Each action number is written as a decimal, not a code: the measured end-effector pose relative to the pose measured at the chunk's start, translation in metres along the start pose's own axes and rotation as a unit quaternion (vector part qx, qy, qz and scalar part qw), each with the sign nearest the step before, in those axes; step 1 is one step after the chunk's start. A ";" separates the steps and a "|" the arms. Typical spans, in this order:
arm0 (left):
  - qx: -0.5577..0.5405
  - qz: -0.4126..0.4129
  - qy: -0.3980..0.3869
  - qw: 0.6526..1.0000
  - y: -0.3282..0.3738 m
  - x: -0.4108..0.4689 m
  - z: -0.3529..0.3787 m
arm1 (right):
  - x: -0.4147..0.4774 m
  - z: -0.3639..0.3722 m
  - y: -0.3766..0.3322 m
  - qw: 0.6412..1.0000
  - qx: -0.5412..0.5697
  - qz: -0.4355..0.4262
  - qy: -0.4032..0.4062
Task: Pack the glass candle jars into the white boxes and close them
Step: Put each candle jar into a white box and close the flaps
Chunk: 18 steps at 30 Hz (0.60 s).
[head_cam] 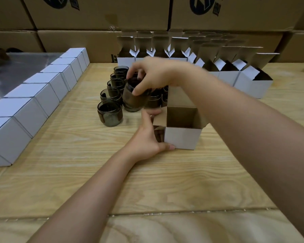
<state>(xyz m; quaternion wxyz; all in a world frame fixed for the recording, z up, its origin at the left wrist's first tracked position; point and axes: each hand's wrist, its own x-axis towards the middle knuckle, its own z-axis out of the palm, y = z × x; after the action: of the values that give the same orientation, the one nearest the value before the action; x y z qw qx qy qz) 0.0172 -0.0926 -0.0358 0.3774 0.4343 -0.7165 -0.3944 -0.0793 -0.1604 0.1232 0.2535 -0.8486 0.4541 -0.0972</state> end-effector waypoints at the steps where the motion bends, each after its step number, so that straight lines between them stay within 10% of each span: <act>1: 0.000 0.000 0.000 1.000 -0.001 0.000 0.000 | -0.006 -0.011 -0.002 1.000 0.015 -0.006 -0.008; 18: 0.035 -0.016 0.020 0.999 0.000 0.001 -0.002 | -0.081 -0.035 0.037 0.989 -0.080 0.041 -0.120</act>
<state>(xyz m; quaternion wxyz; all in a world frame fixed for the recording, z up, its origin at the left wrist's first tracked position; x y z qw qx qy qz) 0.0189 -0.0943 -0.0345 0.3696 0.4665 -0.7152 -0.3663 -0.1661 -0.1228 0.1391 0.2416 -0.8522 0.4611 0.0525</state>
